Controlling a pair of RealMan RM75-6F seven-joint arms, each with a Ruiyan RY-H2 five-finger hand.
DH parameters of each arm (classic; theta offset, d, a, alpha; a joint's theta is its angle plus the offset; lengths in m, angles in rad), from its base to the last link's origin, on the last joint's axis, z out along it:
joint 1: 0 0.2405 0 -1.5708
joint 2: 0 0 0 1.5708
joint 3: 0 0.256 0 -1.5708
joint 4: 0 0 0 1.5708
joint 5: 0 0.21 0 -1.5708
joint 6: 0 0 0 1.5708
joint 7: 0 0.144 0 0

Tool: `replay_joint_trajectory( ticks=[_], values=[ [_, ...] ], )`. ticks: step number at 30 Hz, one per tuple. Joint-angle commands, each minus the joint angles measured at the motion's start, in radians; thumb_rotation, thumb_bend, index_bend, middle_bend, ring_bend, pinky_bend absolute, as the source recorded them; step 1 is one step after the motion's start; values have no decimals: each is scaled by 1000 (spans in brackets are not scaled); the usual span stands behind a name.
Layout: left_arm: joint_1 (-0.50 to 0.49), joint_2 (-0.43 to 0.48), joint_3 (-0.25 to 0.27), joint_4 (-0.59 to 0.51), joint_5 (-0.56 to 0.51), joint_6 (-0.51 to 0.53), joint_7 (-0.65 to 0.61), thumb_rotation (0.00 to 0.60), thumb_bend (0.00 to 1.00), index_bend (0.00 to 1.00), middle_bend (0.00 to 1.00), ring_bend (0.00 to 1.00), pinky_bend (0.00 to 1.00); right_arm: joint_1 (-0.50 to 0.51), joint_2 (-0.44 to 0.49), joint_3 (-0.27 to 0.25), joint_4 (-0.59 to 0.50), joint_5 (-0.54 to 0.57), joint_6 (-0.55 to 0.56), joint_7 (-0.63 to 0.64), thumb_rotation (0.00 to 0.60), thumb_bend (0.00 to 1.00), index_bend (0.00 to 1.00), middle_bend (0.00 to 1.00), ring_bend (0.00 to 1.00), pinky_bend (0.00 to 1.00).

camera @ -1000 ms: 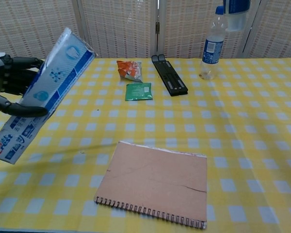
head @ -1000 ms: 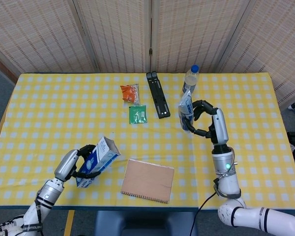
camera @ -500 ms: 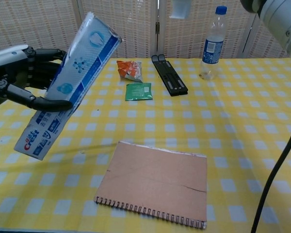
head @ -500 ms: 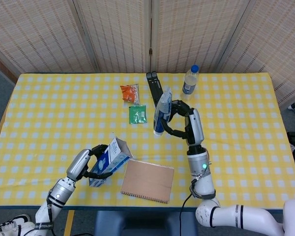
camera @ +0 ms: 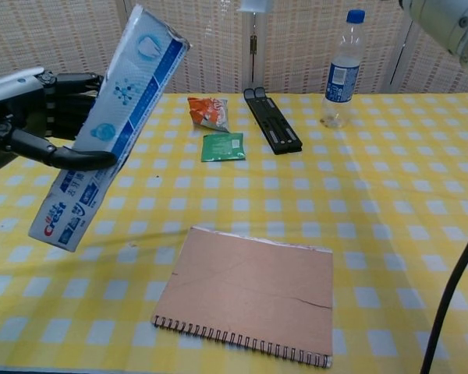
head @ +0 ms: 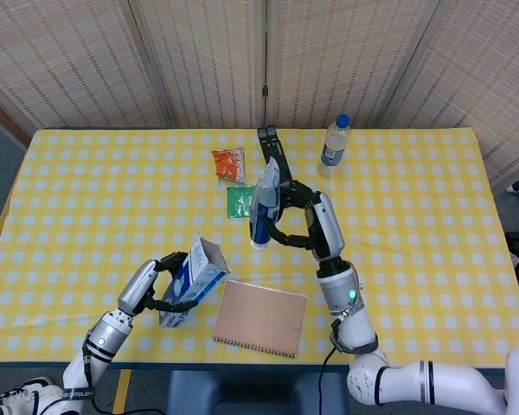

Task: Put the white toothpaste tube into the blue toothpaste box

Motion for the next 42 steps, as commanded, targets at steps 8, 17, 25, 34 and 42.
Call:
replay_joint_trajectory(
  ticks=[8,17,25,34,42],
  values=[
    [-37,-96,-15,56,0,-10,-41,600,211,400,559,586,617,22,88,54,-12,23,-99,109,600,369,680,550,584,614],
    [-75,-114,-9,131,15,-44,-151,600,211,407,565,586,617,53,202,80,-30,80,-236,133,600,369,680,550,586,615],
    [-99,-115,-4,122,34,-48,-198,600,212,417,566,591,620,81,250,58,-40,87,-315,130,600,369,680,550,585,615],
    [-121,-118,-16,122,20,-54,-238,600,212,418,566,591,620,98,273,64,-30,63,-351,217,600,369,680,550,588,615],
    [-118,-141,-20,110,3,-36,-213,600,211,419,566,590,620,119,278,54,4,11,-366,272,600,369,680,546,585,615]
  ],
)
